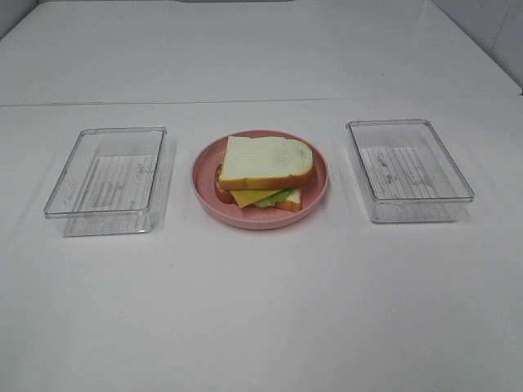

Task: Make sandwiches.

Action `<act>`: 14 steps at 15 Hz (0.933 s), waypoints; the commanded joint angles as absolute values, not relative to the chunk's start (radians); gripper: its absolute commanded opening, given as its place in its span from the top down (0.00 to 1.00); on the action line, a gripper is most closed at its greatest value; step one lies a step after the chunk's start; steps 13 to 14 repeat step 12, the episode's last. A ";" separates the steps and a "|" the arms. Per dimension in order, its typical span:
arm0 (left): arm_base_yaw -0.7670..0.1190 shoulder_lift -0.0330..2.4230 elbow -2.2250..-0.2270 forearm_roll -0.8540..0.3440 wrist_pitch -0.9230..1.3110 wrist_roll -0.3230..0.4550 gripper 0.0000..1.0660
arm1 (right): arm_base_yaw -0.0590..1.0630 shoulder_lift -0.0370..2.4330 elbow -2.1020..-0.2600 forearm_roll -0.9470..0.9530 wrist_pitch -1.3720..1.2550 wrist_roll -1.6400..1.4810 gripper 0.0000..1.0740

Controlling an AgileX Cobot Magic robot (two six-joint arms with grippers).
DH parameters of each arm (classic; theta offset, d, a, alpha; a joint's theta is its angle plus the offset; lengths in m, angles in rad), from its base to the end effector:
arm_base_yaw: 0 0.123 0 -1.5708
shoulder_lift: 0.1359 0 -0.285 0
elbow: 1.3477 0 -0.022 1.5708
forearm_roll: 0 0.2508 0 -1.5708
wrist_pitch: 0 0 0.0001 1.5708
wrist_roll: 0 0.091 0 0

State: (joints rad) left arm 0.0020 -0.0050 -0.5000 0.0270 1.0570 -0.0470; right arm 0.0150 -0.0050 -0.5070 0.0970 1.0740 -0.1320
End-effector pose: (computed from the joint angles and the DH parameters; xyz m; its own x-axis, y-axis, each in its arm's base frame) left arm -0.0055 0.0021 0.2776 -0.4471 -0.0346 -0.8938 -0.0381 0.9991 -0.0196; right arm -0.0073 0.0076 0.2784 -0.4459 -0.0919 -0.8903 -0.1294 0.9909 -0.0375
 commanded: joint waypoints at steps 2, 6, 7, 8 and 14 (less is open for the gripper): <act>-0.003 -0.027 -0.499 0.024 1.045 -0.046 0.30 | 0.016 -0.022 -0.505 0.097 1.062 -0.133 0.27; -0.003 -0.027 -0.499 0.024 1.045 -0.046 0.30 | 0.016 -0.022 -0.505 0.097 1.062 -0.133 0.27; -0.003 -0.027 -0.499 0.024 1.045 -0.046 0.30 | 0.016 -0.022 -0.505 0.097 1.062 -0.133 0.27; -0.003 -0.027 -0.499 0.024 1.045 -0.046 0.30 | 0.016 -0.022 -0.505 0.097 1.062 -0.133 0.27; -0.003 -0.027 -0.499 0.024 1.045 -0.046 0.30 | 0.016 -0.022 -0.505 0.097 1.062 -0.133 0.27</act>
